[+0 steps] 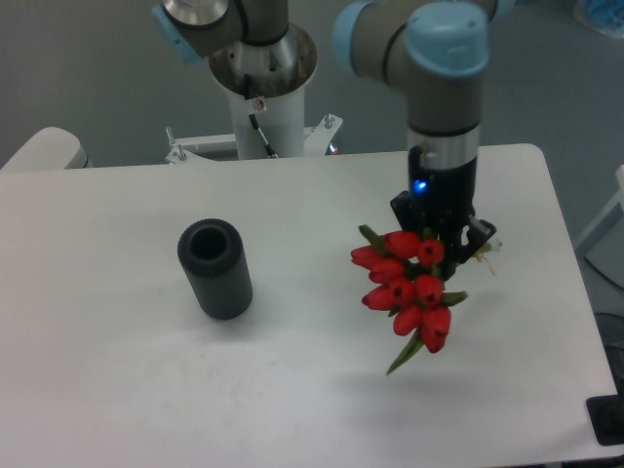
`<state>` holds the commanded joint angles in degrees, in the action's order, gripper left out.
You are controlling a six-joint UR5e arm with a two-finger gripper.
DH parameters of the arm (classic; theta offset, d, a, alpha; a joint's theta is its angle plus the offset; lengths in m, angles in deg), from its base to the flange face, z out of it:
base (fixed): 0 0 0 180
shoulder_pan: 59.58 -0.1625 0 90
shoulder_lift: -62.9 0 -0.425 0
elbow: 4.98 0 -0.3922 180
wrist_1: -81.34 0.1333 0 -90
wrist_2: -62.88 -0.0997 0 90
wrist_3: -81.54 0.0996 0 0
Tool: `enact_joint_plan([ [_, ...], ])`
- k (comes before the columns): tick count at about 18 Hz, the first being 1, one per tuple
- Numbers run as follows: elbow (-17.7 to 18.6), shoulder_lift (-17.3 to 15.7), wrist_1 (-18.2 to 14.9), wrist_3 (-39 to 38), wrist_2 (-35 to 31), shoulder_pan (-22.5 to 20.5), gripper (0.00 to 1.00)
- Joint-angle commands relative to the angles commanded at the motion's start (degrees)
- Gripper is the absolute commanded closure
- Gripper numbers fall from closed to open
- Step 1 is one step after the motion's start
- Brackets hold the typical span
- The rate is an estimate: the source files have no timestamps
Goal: Place the flowers on the table
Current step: 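Carry the red tulip bunch down toward the table beside the black vase, then lay the tulips flat on the table and open the gripper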
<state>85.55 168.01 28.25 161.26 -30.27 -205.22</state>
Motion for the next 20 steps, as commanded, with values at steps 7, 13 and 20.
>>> enact_joint_plan([
  [7,0.3,6.2,-0.1,-0.6,-8.0,4.6,0.68],
  [13,-1.8,13.0,0.3,0.2,-9.6,5.5,0.68],
  [20,-3.5,18.0,0.3,0.1,-10.0,5.6,0.68],
])
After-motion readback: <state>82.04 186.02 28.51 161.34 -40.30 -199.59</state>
